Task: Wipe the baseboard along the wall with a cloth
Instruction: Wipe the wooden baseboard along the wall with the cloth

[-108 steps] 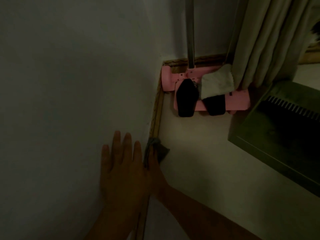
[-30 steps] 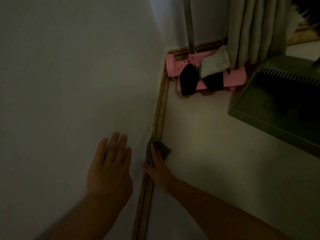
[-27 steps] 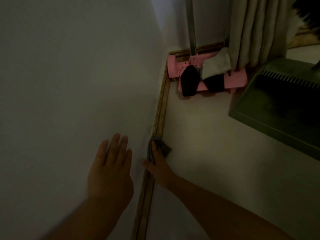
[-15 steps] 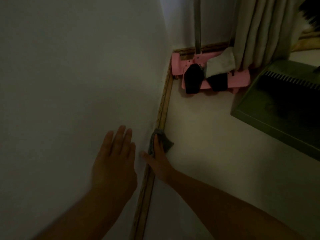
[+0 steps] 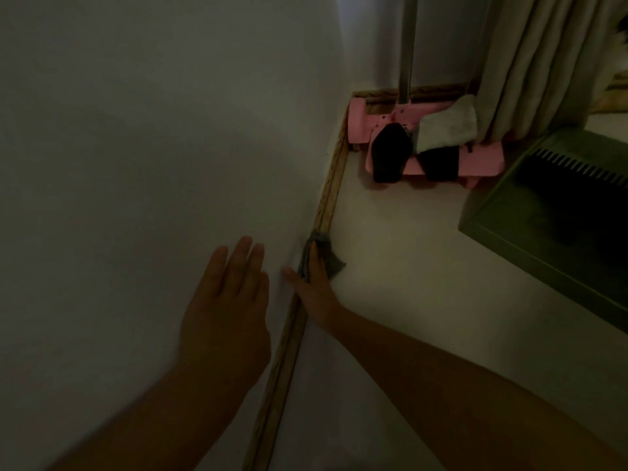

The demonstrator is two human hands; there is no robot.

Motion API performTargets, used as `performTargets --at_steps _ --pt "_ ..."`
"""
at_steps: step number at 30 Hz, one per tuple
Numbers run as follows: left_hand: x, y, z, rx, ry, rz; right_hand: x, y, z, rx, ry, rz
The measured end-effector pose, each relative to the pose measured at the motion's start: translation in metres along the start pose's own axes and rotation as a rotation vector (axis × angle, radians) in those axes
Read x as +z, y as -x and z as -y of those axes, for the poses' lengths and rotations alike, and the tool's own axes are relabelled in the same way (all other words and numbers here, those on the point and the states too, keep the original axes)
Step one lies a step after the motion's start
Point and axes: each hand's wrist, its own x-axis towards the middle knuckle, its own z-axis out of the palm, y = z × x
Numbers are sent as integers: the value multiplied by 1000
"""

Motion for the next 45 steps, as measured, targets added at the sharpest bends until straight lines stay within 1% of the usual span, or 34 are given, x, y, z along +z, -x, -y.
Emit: performTargets --at_steps 5,9,12,14,17,20,26,29,30,32,34,36,40,43,45 --pt "-3 6 -3 -2 -5 35 15 14 -20 -24 -91 12" --pt "-3 20 -7 -37 15 72 10 15 -22 22 -251 57" --pt "-1 33 -9 -34 -35 92 9 8 -17 23 -271 66" --pt "0 37 -8 -32 -44 101 10 6 -13 55 -252 43" --pt "-3 37 -6 -5 -69 127 4 3 -4 106 -228 53" --pt "-2 35 -7 13 -104 95 -4 -2 3 128 -226 42" --pt "4 35 -11 -9 -125 34 5 14 -6 71 -153 37" --pt "5 36 -7 -23 -78 -45 8 30 -19 36 -157 64" --pt "4 37 -6 -23 -62 -50 11 33 -25 27 -153 77" --pt "1 36 -6 -10 -50 -8 18 36 -32 29 -158 81" --pt "1 34 -8 -10 -23 14 24 32 -33 36 -159 69" --pt "1 34 -7 -18 -11 -4 26 12 -47 37 -161 43" --pt "3 35 -10 -29 -12 -2 29 21 -9 47 -151 -20" --pt "7 34 -10 -20 12 -21 30 12 5 49 -140 -78" --pt "9 33 -11 -27 33 -47 25 5 5 49 -192 -117"
